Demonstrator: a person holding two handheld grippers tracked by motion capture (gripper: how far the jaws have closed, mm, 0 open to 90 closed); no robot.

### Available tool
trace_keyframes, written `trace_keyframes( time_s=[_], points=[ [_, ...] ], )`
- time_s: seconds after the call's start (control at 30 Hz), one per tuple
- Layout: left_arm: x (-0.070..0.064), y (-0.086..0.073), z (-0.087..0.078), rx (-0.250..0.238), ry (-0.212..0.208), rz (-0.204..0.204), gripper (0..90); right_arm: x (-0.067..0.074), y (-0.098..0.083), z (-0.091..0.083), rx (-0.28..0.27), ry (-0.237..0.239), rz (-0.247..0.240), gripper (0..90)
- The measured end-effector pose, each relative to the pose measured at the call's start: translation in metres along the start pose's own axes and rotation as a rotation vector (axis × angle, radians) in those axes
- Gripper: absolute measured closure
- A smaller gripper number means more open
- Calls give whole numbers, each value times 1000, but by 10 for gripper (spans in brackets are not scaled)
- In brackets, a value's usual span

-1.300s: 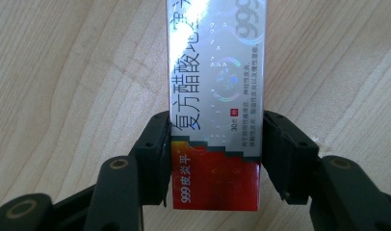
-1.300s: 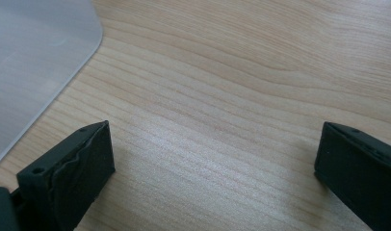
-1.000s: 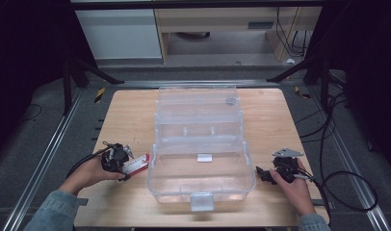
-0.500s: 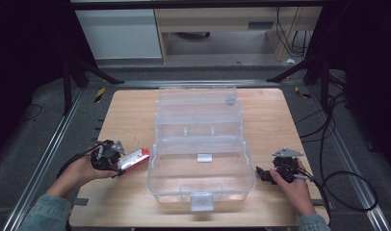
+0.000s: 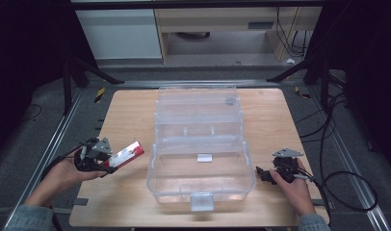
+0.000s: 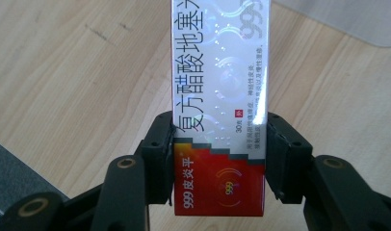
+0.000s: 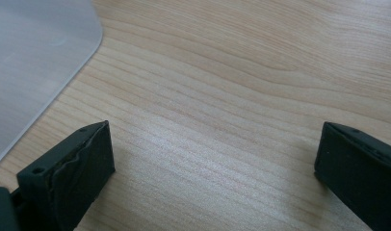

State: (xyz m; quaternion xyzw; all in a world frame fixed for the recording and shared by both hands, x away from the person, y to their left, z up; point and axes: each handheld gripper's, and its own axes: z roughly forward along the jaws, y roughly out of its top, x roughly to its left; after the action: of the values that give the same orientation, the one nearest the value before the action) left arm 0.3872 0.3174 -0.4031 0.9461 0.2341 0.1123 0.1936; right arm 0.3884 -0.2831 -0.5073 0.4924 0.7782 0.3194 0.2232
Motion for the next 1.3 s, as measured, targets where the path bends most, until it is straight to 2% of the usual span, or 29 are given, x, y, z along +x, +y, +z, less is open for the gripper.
trace_keyframes(
  time_s=[0.03, 0.07, 0.23, 0.27, 0.5, 0.67, 0.9, 1.0, 1.1, 1.17, 1.2, 1.23, 1.3],
  points=[
    [0, 0, 0, 0, 0, 0, 509, 0, 0, 0, 0, 0, 0, 4],
    [-2, 4, -7, -9, -5, 8, 510, 0, 0, 0, 2, 3, 3, 5],
    [-4, 12, -22, -15, 20, 32, 510, 0, 0, 0, 2, 5, 1, 5],
    [-6, 17, -29, -27, 25, 40, 509, 0, 0, 0, 2, 5, 1, 5],
    [-8, 30, -43, -27, 31, 79, 510, 0, 0, 0, 2, 5, 1, 5],
    [-15, 49, -57, -46, 44, 109, 510, 0, 0, 0, 2, 4, 1, 5],
    [-13, 68, -60, -34, 34, 133, 510, 0, 0, 0, 2, 5, 1, 5],
    [-18, 85, -63, -34, 41, 161, 510, 0, 0, 0, 2, 4, 1, 5],
    [-25, 101, -61, -20, 37, 201, 510, 0, 1, 1, 1, 2, 1, 4],
    [-26, 105, -60, -20, 34, 209, 510, 0, 1, 1, 0, 3, 1, 5],
    [-29, 116, -56, -13, 32, 228, 510, 0, 1, 1, 0, 2, 1, 4],
    [-29, 116, -56, -13, 32, 228, 510, 0, 1, 1, 0, 2, 1, 4],
    [-33, 127, -49, -10, 23, 243, 510, 0, 1, 1, 0, 2, 1, 5]
  ],
)
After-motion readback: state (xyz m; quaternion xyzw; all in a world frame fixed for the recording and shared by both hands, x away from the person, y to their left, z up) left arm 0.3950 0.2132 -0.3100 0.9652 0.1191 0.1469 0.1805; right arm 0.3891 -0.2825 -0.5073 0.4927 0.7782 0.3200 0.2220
